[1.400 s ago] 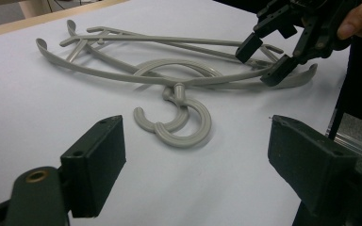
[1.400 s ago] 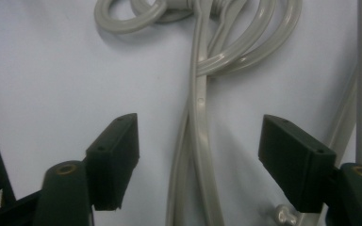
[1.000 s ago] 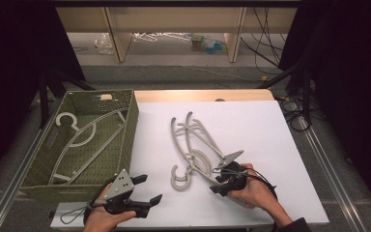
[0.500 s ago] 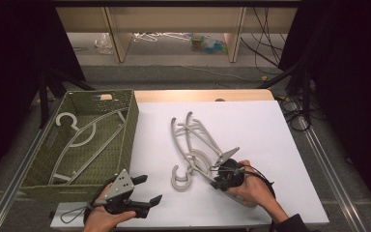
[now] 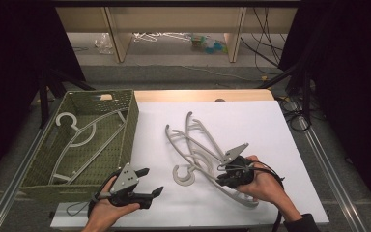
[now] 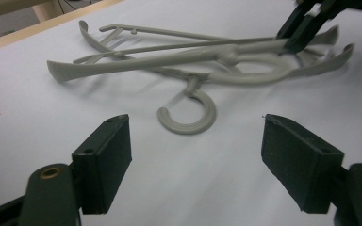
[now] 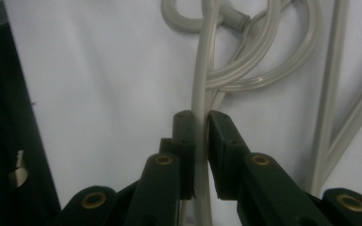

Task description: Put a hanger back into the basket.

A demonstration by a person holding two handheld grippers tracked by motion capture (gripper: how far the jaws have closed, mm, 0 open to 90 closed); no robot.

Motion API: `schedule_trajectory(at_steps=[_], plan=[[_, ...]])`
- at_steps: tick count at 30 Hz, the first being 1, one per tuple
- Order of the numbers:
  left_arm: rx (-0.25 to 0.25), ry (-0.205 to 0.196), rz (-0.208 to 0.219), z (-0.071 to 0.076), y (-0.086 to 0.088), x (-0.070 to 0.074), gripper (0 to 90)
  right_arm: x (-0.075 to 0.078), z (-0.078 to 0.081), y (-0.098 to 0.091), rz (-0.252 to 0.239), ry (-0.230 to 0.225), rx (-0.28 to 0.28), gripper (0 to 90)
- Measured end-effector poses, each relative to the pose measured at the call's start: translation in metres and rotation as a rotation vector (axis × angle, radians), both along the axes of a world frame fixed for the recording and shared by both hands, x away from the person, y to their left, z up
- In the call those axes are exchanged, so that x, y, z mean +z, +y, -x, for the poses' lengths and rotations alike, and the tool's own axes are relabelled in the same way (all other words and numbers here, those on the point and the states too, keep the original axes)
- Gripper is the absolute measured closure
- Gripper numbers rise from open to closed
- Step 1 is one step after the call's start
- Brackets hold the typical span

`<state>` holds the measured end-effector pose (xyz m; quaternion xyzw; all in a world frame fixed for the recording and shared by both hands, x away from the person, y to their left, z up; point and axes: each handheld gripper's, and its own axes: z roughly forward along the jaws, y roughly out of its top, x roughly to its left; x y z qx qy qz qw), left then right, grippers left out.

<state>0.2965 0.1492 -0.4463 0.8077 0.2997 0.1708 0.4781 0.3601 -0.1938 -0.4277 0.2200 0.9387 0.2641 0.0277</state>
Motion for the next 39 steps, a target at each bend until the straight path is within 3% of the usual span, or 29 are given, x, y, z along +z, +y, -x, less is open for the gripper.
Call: schedule_trajectory(at_steps=[2, 4, 7, 11, 14, 17, 22, 26, 29, 31, 33, 36, 38, 39], plan=[[0.001, 0.0, -0.011, -0.007, -0.007, -0.004, 27.0, 0.005, 0.002, -0.004, -0.013, -0.009, 0.02, 82.1], [-0.02, -0.024, -0.048, -0.014, -0.014, -0.007, 29.6, 0.008, 0.004, -0.008, -0.033, 0.002, 0.045, 82.2], [-0.043, -0.09, -0.131, -0.025, -0.027, -0.01, 30.1, 0.011, 0.008, -0.011, -0.045, 0.01, 0.069, 82.6], [-0.079, -0.159, -0.19, -0.041, -0.042, -0.012, 31.5, 0.013, 0.011, -0.014, -0.046, 0.02, 0.084, 82.6], [-0.112, -0.161, -0.158, -0.049, -0.05, -0.015, 33.6, 0.013, 0.013, -0.016, -0.048, 0.026, 0.091, 82.7], [-0.158, -0.174, -0.198, -0.055, -0.059, -0.018, 33.7, 0.015, 0.015, -0.017, -0.053, 0.032, 0.099, 82.7], [-0.211, -0.199, -0.23, -0.054, -0.069, -0.019, 32.6, 0.018, 0.018, -0.02, -0.051, 0.027, 0.11, 82.8], [-0.22, -0.226, -0.211, -0.059, -0.072, -0.017, 32.8, 0.02, 0.019, -0.023, -0.053, 0.032, 0.11, 82.8], [-0.273, -0.255, -0.223, -0.062, -0.076, -0.015, 34.6, 0.02, 0.019, -0.023, -0.054, 0.036, 0.114, 82.8], [-0.3, -0.262, -0.249, -0.064, -0.078, -0.014, 35.7, 0.02, 0.02, -0.022, -0.052, 0.04, 0.121, 82.7], [-0.351, -0.237, -0.261, -0.067, -0.082, -0.016, 37.1, 0.02, 0.02, -0.022, -0.051, 0.038, 0.124, 82.8], [-0.433, -0.25, -0.337, -0.07, -0.087, -0.019, 38.9, 0.024, 0.02, -0.025, -0.086, 0.037, 0.128, 90.0], [-0.473, -0.232, -0.364, -0.073, -0.089, -0.022, 48.2, 0.027, 0.02, -0.026, -0.096, 0.038, 0.135, 90.0], [-0.473, -0.242, -0.398, -0.073, -0.091, -0.025, 51.7, 0.027, 0.02, -0.027, -0.103, 0.025, 0.129, 90.0]])
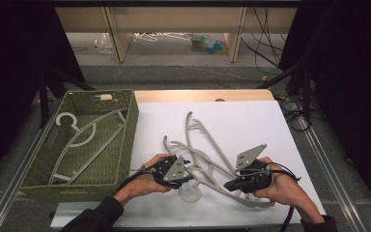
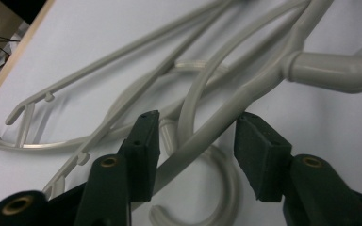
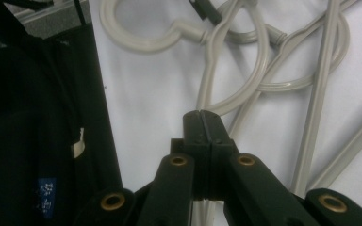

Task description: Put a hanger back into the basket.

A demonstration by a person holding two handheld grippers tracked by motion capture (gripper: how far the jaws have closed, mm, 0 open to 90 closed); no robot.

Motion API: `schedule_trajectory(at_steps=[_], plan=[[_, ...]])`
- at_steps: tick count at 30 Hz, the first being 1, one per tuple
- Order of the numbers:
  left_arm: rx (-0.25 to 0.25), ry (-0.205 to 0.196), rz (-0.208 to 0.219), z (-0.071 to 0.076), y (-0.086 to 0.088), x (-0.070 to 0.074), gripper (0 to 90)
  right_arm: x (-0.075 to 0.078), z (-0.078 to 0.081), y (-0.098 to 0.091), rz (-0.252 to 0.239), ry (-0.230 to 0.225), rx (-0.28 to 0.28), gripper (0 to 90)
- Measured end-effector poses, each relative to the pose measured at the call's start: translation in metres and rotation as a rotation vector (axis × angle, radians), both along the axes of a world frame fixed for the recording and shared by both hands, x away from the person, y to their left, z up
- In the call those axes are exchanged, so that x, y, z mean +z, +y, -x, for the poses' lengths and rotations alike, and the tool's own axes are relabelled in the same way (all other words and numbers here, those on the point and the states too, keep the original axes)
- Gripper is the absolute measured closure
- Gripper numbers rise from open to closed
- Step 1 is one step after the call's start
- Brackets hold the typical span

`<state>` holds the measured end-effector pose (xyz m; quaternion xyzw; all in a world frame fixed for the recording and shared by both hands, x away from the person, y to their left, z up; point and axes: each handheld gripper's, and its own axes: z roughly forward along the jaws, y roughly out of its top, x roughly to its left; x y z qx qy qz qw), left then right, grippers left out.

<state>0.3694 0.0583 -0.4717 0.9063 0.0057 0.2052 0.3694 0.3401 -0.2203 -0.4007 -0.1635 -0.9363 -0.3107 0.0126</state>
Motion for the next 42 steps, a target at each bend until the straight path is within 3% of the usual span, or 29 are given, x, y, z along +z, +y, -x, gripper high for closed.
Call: schedule_trajectory(at_steps=[3, 5, 7, 10, 12, 18, 20, 21, 22, 26, 32, 35, 37, 40, 42], plan=[[-0.021, -0.049, -0.048, 0.002, -0.007, 0.002, 57.0, -0.004, -0.002, -0.001, 0.002, 0.02, -0.01, 90.0], [-0.012, -0.083, -0.051, 0.003, -0.01, 0.007, 58.5, -0.006, -0.004, -0.001, 0.0, 0.021, -0.02, 90.0], [-0.027, -0.1, -0.063, 0.005, -0.012, 0.01, 61.7, -0.009, -0.005, 0.0, 0.039, 0.018, -0.034, 85.9], [-0.034, -0.125, -0.073, 0.005, -0.013, 0.011, 67.6, -0.01, -0.006, -0.002, 0.037, 0.02, -0.063, 76.3], [-0.025, -0.117, -0.057, 0.002, -0.012, 0.014, 70.5, -0.007, -0.007, -0.004, 0.028, 0.0, -0.096, 69.5], [-0.028, -0.164, -0.036, -0.003, -0.01, 0.031, 78.7, 0.005, -0.008, -0.014, -0.051, -0.059, -0.17, 59.8], [-0.014, -0.152, -0.012, -0.006, -0.009, 0.037, 79.7, 0.01, -0.009, -0.019, -0.064, -0.06, -0.187, 57.2], [-0.002, -0.16, -0.031, -0.007, -0.009, 0.038, 79.6, 0.01, -0.009, -0.021, -0.086, -0.081, -0.197, 57.1], [0.01, -0.154, -0.033, -0.009, -0.009, 0.039, 79.7, 0.012, -0.01, -0.024, -0.083, -0.071, -0.193, 56.6], [0.091, -0.066, -0.002, -0.015, -0.007, 0.042, 79.8, 0.011, -0.008, -0.026, -0.085, -0.059, -0.207, 55.5], [0.21, 0.083, 0.095, -0.022, 0.001, 0.048, 79.8, 0.006, -0.01, -0.024, -0.081, -0.057, -0.196, 55.3], [0.276, 0.18, 0.168, -0.026, 0.007, 0.052, 79.8, 0.006, -0.009, -0.025, -0.084, -0.052, -0.199, 55.2], [0.323, 0.261, 0.244, -0.027, 0.01, 0.056, 79.8, 0.005, -0.009, -0.024, -0.084, -0.052, -0.201, 55.0], [0.344, 0.32, 0.294, -0.028, 0.015, 0.061, 79.8, 0.003, -0.009, -0.023, -0.083, -0.045, -0.195, 54.7], [0.361, 0.396, 0.363, -0.029, 0.018, 0.065, 79.8, 0.003, -0.009, -0.022, -0.08, -0.043, -0.188, 54.6]])
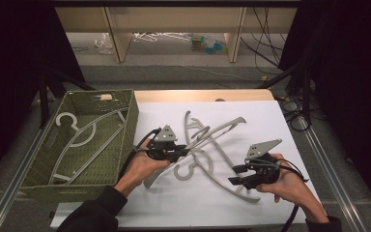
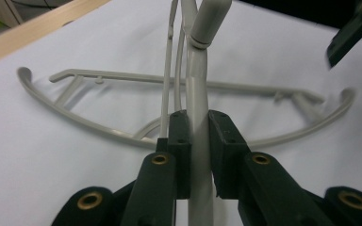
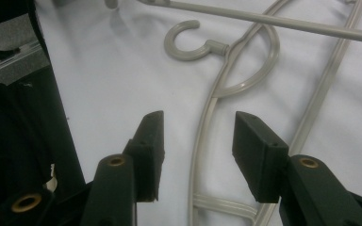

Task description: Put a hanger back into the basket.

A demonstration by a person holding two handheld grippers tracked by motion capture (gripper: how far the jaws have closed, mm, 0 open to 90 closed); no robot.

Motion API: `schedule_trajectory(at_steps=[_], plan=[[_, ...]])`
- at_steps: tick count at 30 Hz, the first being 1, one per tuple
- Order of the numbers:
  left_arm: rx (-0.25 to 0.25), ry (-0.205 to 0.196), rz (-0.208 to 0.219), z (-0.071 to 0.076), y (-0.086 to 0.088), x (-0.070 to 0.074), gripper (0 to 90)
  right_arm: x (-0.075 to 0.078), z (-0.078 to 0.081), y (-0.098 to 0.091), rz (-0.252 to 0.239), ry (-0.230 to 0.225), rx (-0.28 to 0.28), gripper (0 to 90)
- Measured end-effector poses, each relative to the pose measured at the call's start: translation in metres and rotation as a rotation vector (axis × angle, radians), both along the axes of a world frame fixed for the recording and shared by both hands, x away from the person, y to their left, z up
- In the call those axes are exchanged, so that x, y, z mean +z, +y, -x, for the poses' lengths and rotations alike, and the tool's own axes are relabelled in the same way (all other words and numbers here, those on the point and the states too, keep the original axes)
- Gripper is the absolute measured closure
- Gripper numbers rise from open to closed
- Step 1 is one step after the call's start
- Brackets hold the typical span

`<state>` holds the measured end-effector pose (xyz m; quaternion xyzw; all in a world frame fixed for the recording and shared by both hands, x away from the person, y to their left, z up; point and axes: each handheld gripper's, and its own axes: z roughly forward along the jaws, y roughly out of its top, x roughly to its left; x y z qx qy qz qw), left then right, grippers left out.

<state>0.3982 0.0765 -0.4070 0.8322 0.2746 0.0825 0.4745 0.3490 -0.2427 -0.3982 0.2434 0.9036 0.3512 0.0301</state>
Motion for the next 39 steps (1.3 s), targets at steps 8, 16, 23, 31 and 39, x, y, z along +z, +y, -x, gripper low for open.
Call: schedule_trajectory(at_steps=[8, 16, 23, 31, 39], plan=[[0.056, 0.091, 0.182, 0.005, 0.02, 0.022, 79.8, -0.005, 0.002, 0.0, -0.005, 0.017, 0.005, 53.6], [0.097, 0.092, 0.264, 0.022, 0.052, 0.05, 79.8, -0.012, 0.003, 0.002, 0.004, 0.029, -0.007, 46.0], [0.143, 0.081, 0.327, 0.036, 0.086, 0.079, 79.7, -0.017, 0.003, 0.003, 0.018, 0.055, -0.025, 40.1], [0.208, 0.022, 0.37, 0.044, 0.126, 0.118, 79.7, -0.021, 0.002, 0.005, 0.013, 0.033, -0.063, 32.0], [0.32, -0.003, 0.349, 0.039, 0.168, 0.131, 79.8, -0.022, 0.002, 0.006, 0.021, 0.039, -0.057, 32.0]])
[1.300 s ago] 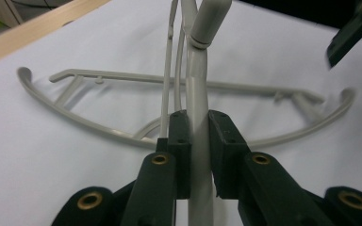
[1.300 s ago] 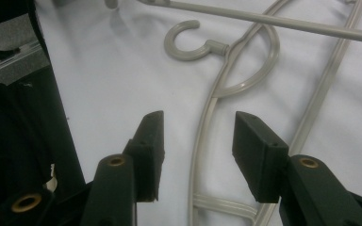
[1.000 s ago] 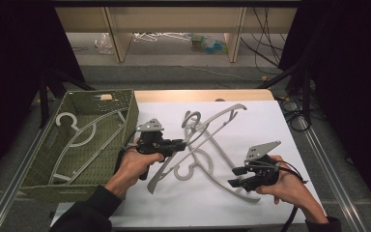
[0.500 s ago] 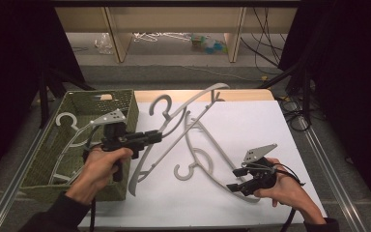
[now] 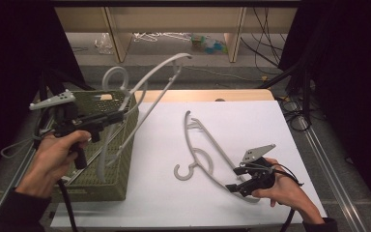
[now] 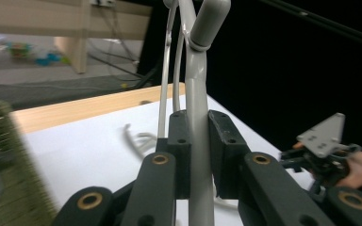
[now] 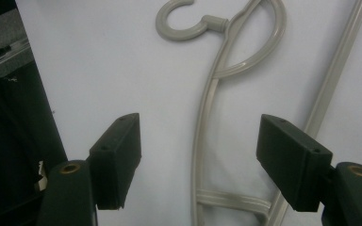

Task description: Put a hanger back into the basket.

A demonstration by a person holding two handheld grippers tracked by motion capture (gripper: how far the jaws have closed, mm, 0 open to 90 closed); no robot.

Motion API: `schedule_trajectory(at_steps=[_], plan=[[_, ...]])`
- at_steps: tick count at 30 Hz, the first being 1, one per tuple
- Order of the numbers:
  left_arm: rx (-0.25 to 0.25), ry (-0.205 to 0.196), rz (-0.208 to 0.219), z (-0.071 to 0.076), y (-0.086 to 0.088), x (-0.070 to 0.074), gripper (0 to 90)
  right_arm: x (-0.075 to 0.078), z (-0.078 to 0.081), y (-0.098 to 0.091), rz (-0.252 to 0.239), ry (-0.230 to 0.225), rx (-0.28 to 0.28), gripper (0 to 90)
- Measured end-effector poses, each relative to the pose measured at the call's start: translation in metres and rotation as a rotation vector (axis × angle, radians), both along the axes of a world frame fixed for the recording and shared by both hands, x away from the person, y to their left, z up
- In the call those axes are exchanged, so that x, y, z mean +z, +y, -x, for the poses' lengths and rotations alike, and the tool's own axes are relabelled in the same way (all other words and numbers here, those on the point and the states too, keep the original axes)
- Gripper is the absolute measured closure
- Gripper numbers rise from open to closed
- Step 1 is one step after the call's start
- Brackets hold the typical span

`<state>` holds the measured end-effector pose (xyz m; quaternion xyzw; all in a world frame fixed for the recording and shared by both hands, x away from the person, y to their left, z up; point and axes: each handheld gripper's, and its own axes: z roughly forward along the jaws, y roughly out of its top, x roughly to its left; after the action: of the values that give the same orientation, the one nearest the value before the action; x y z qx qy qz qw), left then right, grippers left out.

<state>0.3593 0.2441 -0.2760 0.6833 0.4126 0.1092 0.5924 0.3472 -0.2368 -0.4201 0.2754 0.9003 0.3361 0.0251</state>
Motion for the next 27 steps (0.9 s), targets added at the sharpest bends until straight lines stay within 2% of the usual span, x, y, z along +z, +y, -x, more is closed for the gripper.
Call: schedule_trajectory(at_steps=[3, 6, 9, 12, 15, 19, 22, 25, 27], plan=[[0.063, 0.017, 0.012, -0.004, 0.02, -0.004, 79.7, 0.001, 0.0, -0.001, -0.004, 0.004, -0.001, 32.0], [0.116, 0.028, 0.004, -0.01, 0.04, -0.009, 79.7, 0.001, -0.001, -0.002, 0.005, 0.012, -0.002, 32.0], [0.145, 0.043, 0.0, -0.014, 0.057, -0.014, 79.7, 0.0, -0.002, -0.002, 0.005, 0.008, 0.0, 32.0], [0.171, 0.05, -0.022, -0.016, 0.071, -0.021, 79.7, -0.001, -0.002, -0.002, 0.007, 0.017, -0.003, 32.0], [0.178, 0.065, -0.023, -0.017, 0.081, -0.028, 79.7, -0.001, -0.002, -0.002, 0.01, 0.017, -0.001, 32.1], [0.175, 0.071, -0.061, -0.019, 0.094, -0.036, 79.7, -0.002, -0.002, -0.001, -0.002, 0.009, -0.001, 32.1], [0.168, 0.088, -0.051, -0.02, 0.104, -0.041, 79.7, -0.001, -0.002, -0.002, 0.01, 0.015, -0.002, 32.1], [0.154, 0.096, -0.075, -0.022, 0.113, -0.048, 79.7, -0.002, -0.003, -0.002, 0.012, 0.018, -0.002, 32.2], [0.158, 0.114, -0.074, -0.024, 0.121, -0.054, 79.7, -0.002, -0.002, -0.002, 0.019, 0.022, 0.001, 32.2]])
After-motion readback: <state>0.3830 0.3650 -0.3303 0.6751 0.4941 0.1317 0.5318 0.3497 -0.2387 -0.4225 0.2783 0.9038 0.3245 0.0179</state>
